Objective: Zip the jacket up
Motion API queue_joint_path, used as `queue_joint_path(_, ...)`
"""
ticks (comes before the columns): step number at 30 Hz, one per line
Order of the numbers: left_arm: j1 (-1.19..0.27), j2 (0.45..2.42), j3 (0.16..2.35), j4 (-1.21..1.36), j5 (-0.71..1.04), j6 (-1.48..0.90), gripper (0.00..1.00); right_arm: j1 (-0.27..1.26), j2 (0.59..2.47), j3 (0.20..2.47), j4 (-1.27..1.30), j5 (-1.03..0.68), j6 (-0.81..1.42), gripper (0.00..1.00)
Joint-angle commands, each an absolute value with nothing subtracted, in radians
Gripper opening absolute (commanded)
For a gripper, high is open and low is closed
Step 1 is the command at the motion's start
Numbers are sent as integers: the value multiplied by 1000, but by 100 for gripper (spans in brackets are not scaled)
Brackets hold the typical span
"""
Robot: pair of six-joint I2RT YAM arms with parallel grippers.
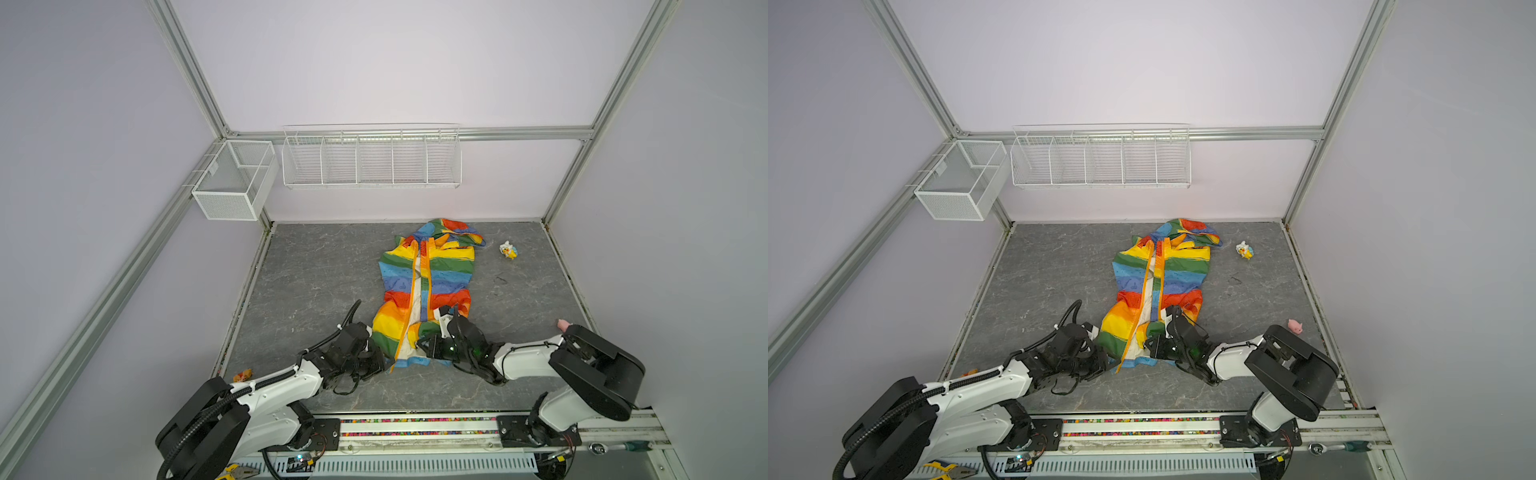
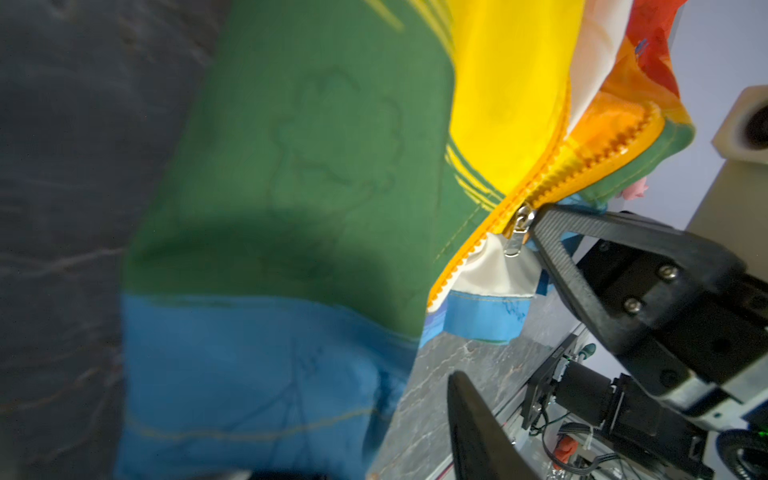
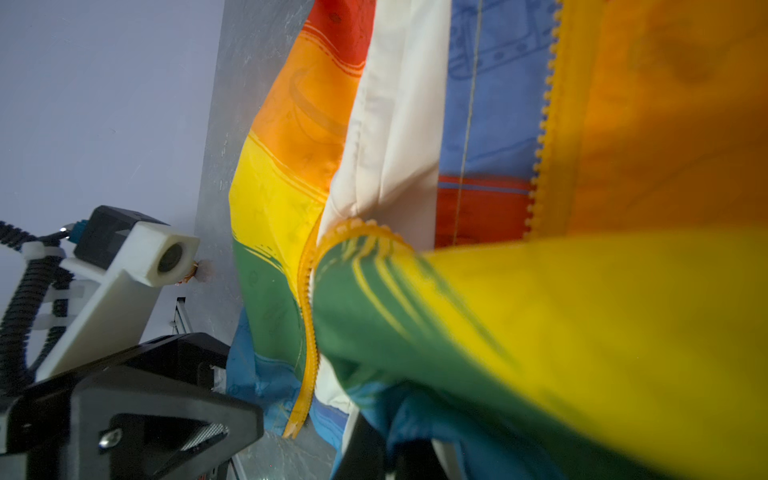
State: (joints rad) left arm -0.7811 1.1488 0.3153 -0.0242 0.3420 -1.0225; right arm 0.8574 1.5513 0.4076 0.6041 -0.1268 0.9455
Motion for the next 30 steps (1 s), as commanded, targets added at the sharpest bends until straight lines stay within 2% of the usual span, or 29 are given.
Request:
queue_joint_path(1,-785,1177,307,26,363,-960,41,864,1543,399,609,-115,959,6)
queue_joint_path(17,-785,1263,311,89,400,-934,18,865,1530,393,607,-111,959,6)
queue_joint_path(30,-785,1205,356,29,385,-911,2,866,1422,374,539,-88,942,6)
